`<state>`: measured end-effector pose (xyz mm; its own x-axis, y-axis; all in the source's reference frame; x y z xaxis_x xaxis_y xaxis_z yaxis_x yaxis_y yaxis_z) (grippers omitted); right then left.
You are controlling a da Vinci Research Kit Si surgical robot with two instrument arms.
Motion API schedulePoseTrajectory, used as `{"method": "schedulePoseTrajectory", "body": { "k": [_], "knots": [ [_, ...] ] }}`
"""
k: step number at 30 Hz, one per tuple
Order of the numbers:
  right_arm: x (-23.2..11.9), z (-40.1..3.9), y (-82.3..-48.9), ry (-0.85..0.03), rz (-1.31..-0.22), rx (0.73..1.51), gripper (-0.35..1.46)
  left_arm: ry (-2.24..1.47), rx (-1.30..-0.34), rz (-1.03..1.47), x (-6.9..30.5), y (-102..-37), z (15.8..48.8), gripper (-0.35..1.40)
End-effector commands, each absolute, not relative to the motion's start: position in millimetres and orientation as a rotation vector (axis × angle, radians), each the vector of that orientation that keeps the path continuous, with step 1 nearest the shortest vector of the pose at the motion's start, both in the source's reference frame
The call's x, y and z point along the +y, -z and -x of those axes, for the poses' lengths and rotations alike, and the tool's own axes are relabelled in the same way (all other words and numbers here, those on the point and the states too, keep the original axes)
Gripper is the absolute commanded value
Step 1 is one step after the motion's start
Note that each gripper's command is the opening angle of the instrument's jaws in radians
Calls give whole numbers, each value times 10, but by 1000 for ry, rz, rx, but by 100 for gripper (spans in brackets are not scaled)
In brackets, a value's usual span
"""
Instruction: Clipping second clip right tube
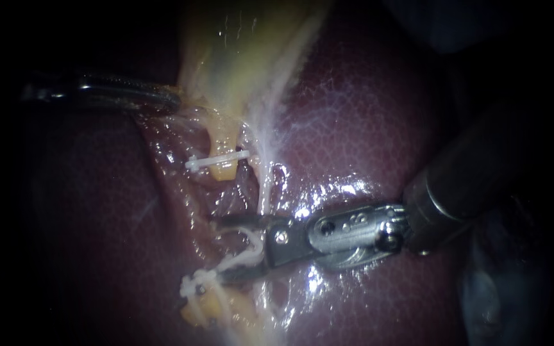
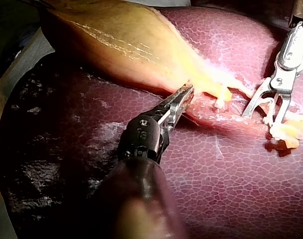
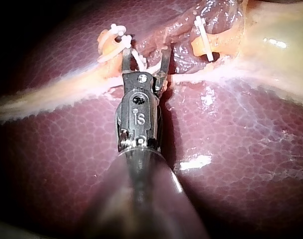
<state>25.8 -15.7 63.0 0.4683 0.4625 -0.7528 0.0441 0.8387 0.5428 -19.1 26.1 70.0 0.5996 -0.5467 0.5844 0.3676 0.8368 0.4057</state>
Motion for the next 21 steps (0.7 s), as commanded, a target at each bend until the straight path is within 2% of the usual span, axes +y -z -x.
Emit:
{"method": "schedulePoseTrajectory", "body": {
  "k": [1,4,10,16,21],
  "knots": [
    [-157,-258,-630,-272,-540,1065,49,536,-760,-255,261,-700,191,-35],
    [-157,-254,-626,-277,-546,1070,49,536,-760,-255,260,-700,191,-35],
    [-150,-236,-597,-339,-604,1059,48,536,-760,-255,260,-700,191,-35],
    [-136,-206,-565,-408,-643,1044,47,536,-760,-255,260,-700,190,-35],
    [-129,-183,-553,-441,-657,1036,47,536,-760,-255,260,-700,190,-35]
  ]
}}
